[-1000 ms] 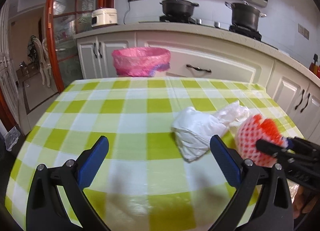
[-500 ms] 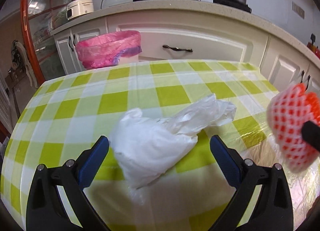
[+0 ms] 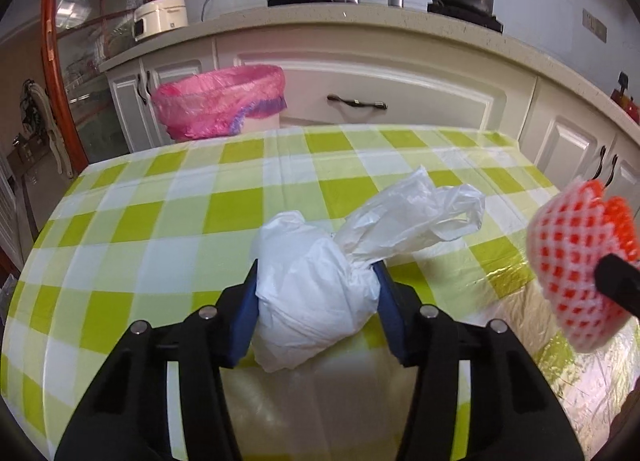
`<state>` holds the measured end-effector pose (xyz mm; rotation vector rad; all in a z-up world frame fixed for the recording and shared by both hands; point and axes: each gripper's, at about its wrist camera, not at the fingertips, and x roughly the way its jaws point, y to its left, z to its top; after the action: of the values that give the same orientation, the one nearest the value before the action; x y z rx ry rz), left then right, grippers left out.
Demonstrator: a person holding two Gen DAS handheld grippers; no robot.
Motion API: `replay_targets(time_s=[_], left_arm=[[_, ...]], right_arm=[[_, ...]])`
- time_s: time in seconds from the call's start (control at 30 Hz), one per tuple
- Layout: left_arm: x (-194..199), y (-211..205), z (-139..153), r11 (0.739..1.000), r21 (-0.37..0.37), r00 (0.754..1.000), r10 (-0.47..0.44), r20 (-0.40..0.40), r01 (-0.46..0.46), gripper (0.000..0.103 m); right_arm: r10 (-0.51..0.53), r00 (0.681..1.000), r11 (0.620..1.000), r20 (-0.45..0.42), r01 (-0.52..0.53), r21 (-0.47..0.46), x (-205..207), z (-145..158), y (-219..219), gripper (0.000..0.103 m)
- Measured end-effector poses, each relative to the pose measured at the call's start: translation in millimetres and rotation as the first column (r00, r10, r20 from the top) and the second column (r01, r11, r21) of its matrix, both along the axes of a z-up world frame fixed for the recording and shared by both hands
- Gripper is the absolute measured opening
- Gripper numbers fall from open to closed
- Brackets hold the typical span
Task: Collect trash
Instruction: 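Lift the plastic bag and red net and carry them over the pink bin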
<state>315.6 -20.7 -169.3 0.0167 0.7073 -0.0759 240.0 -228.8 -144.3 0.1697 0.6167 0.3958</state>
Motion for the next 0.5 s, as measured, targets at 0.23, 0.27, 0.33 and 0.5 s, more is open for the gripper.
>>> replay_targets(time_s=[0.23, 0.27, 0.33, 0.5], left_arm=[[-36.2, 23.8, 24.3, 1.0, -0.019, 0.998, 0.023, 0.062, -0.022, 0.052], [-41.2, 28.5, 27.3, 0.999, -0.022, 0.997, 0.029, 0.069, -0.028, 0.052], [-50.7, 37.7, 33.1, 0.999, -0.022, 0.996, 0.043, 0.083, -0.041, 0.053], [-72.7, 62.4, 46.5, 0.996, -0.032, 0.99, 0.084, 0.116, -0.081, 0.054]], right_arm=[[0.045, 0.999, 0.999, 0.021, -0.044, -0.024, -5.7, 8.4, 27.3, 0.047], [0.05, 0.998, 0.998, 0.025, -0.049, -0.027, -6.8, 10.1, 30.6, 0.047], [0.066, 0.997, 0.997, 0.037, -0.064, -0.037, -9.0, 15.5, 41.1, 0.047], [0.093, 0.993, 0.995, 0.069, -0.089, -0.052, -13.1, 28.5, 65.7, 0.047]])
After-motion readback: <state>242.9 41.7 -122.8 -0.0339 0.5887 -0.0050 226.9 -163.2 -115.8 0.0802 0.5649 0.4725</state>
